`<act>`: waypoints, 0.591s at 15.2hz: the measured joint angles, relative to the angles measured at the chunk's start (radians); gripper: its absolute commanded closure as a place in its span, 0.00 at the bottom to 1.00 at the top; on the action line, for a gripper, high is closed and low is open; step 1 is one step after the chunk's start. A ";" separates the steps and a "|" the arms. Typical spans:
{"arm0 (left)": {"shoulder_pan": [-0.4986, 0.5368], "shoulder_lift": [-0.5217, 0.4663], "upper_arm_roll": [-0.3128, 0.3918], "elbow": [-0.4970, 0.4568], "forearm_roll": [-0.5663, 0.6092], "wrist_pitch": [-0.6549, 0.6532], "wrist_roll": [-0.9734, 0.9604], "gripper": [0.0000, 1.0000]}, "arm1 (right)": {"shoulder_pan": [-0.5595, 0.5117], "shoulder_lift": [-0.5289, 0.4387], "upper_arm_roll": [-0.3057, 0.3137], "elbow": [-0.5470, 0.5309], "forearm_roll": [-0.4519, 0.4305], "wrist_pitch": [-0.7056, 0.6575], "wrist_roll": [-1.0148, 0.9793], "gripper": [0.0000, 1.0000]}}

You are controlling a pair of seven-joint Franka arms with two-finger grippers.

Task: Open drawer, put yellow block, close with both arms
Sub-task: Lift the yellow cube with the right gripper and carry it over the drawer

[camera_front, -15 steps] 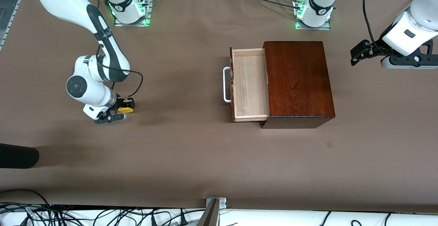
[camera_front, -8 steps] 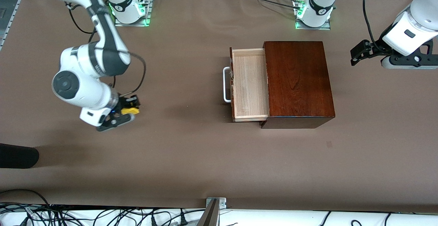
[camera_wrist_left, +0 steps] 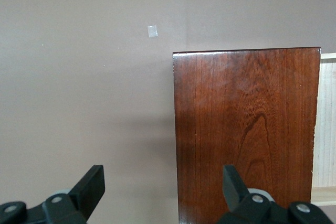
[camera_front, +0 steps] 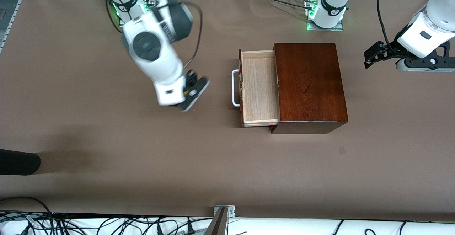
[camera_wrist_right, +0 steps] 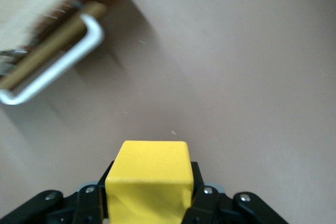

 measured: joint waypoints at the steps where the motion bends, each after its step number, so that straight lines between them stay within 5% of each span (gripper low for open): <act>1: 0.000 0.000 0.000 0.000 0.000 0.000 0.000 0.00 | 0.033 0.000 0.009 0.015 -0.023 -0.001 -0.004 1.00; 9: 0.000 0.000 0.000 0.000 0.000 0.000 0.000 0.00 | 0.289 0.078 0.015 0.187 -0.088 -0.023 -0.041 1.00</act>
